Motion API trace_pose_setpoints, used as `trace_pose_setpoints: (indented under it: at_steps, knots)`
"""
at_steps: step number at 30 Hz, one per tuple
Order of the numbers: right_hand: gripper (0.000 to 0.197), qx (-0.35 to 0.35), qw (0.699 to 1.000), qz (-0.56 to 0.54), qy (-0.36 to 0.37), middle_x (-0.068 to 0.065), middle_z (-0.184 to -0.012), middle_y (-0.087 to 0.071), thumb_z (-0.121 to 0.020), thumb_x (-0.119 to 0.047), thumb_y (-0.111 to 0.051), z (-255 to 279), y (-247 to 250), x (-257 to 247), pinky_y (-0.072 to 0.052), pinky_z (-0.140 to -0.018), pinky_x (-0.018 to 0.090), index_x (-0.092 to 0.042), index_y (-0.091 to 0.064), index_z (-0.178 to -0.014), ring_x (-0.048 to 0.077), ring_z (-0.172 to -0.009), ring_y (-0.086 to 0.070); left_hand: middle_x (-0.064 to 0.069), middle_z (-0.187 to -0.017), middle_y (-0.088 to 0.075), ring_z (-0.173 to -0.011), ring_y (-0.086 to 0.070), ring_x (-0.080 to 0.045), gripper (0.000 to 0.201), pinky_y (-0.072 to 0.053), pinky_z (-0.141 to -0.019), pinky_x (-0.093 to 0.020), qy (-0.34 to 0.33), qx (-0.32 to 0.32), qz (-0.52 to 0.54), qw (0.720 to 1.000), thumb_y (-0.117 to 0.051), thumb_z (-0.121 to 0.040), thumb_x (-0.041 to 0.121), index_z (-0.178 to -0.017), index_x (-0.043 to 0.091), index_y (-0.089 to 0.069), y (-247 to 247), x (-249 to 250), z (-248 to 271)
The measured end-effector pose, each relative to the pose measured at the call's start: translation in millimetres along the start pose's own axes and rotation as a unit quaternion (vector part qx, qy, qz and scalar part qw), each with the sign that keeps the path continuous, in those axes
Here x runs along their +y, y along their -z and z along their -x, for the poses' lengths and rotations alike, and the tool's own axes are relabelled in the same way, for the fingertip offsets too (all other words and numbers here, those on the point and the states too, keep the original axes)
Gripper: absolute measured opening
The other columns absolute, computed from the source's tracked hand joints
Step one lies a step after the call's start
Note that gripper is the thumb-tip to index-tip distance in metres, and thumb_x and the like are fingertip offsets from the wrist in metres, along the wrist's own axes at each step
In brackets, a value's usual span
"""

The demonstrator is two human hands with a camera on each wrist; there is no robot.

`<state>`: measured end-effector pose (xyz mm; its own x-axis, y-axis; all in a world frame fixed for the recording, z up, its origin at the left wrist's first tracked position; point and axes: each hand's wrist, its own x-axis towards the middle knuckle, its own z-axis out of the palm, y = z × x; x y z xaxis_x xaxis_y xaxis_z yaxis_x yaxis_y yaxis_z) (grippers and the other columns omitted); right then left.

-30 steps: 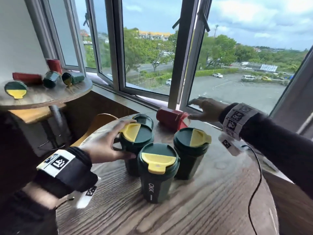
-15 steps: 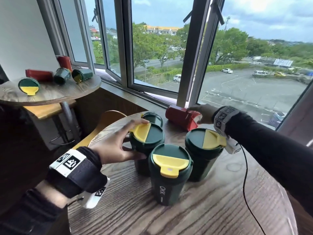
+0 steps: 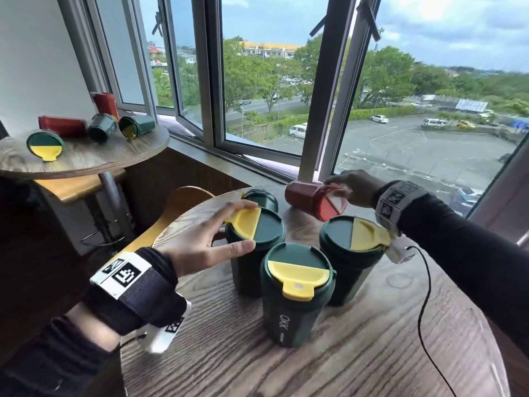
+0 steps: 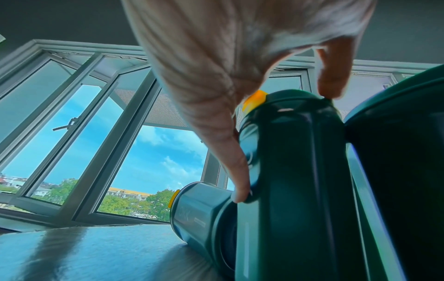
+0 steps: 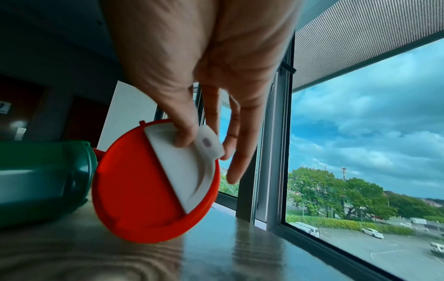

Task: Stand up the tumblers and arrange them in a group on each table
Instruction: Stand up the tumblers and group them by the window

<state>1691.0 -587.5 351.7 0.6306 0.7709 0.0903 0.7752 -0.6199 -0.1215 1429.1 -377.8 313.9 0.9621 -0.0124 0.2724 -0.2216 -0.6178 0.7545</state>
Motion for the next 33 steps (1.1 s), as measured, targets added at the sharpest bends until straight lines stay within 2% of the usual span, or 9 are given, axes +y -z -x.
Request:
trace_pose_setpoints:
  at_steps: [3,8,11,14,20,23,26,30,33]
  knots:
    - [0.036,-0.014,1.0,-0.011,0.001,0.014,-0.125,-0.061,-0.091,-0.008,-0.055,3.7,12.3,-2.1,-0.039,-0.094,0.03,-0.014,-0.056,-0.127,0.028,-0.115,-0.056,0.021,-0.131,-0.047,-0.118,-0.047,0.005,0.061,-0.034,-0.093,-0.002,0.002,-0.003,0.008,1.0,-0.059,-0.072,0.055,-0.129,0.042,-0.039,0.0,-0.1,0.1]
    - [0.038,-0.032,0.999,0.004,0.0,0.01,-0.128,-0.06,-0.093,-0.008,-0.051,4.7,34.2,-12.4,-0.043,-0.096,0.037,-0.023,-0.056,-0.127,0.025,-0.113,-0.057,0.017,-0.129,-0.05,-0.112,-0.051,0.006,0.061,-0.036,-0.088,-0.001,0.007,-0.005,0.017,1.0,-0.062,-0.075,0.049,-0.13,0.039,-0.039,0.3,1.7,0.4]
    - [0.037,-0.051,0.999,0.01,-0.002,0.009,-0.126,-0.061,-0.094,-0.007,-0.047,5.8,42.0,-19.0,-0.047,-0.092,0.036,-0.025,-0.056,-0.126,0.021,-0.104,-0.058,0.017,-0.129,-0.05,-0.11,-0.051,0.009,0.059,-0.037,-0.084,0.001,0.009,0.0,0.02,1.0,-0.062,-0.077,0.039,-0.131,0.036,-0.039,0.9,3.1,1.4]
    - [0.036,-0.056,0.998,0.018,-0.003,0.008,-0.123,-0.062,-0.096,-0.009,-0.046,5.6,41.7,-23.6,-0.049,-0.089,0.033,-0.028,-0.057,-0.124,0.017,-0.095,-0.056,0.016,-0.128,-0.051,-0.111,-0.053,0.005,0.06,-0.038,-0.087,-0.003,0.006,-0.003,0.025,1.0,-0.063,-0.075,0.049,-0.13,0.04,-0.039,1.2,1.8,2.0]
    - [0.033,-0.044,0.999,0.019,-0.016,0.01,-0.121,-0.064,-0.093,-0.026,-0.052,6.0,41.6,-29.5,-0.056,-0.082,0.04,-0.031,-0.053,-0.126,0.023,-0.085,-0.069,0.013,-0.128,-0.052,-0.111,-0.054,0.002,0.058,-0.04,-0.087,-0.005,0.011,-0.007,0.04,0.999,-0.064,-0.077,0.039,-0.13,0.04,-0.039,0.7,-2.0,1.1]
    - [0.042,-0.071,0.996,0.001,-0.057,0.009,-0.132,-0.056,-0.092,-0.035,-0.052,8.8,41.7,-31.1,-0.056,-0.07,0.029,-0.029,-0.047,-0.133,0.016,-0.069,-0.068,0.012,-0.128,-0.052,-0.112,-0.055,0.0,0.059,-0.041,-0.089,-0.007,0.013,-0.009,0.05,0.999,-0.064,-0.076,0.043,-0.13,0.04,-0.039,0.6,-3.3,1.1]
    - [0.057,-0.078,0.993,-0.048,-0.077,0.008,-0.137,-0.052,-0.082,-0.049,-0.06,11.2,40.5,-29.3,-0.045,-0.057,0.016,-0.029,-0.048,-0.133,0.006,-0.063,-0.064,0.012,-0.129,-0.051,-0.113,-0.055,-0.004,0.063,-0.044,-0.092,-0.015,0.013,-0.014,0.052,0.998,-0.062,-0.072,0.052,-0.13,0.042,-0.038,0.5,-4.5,1.3]
    - [0.064,-0.071,0.989,-0.096,-0.084,0.007,-0.14,-0.049,-0.075,-0.049,-0.067,12.4,43.1,-31.2,-0.039,-0.054,0.014,-0.026,-0.05,-0.132,0.009,-0.071,-0.061,0.015,-0.129,-0.05,-0.112,-0.055,-0.002,0.063,-0.044,-0.093,-0.017,0.017,-0.012,0.048,0.999,-0.061,-0.071,0.053,-0.129,0.044,-0.038,0.7,-4.3,1.9]
    - [0.075,-0.082,0.988,-0.092,-0.095,0.005,-0.143,-0.045,-0.069,-0.045,-0.076,11.7,41.8,-35.4,-0.038,-0.054,0.012,-0.025,-0.047,-0.135,0.004,-0.066,-0.059,0.016,-0.129,-0.051,-0.111,-0.057,-0.005,0.062,-0.045,-0.096,-0.024,0.016,-0.009,0.055,0.998,-0.062,-0.072,0.052,-0.129,0.043,-0.039,0.2,-4.0,2.3]
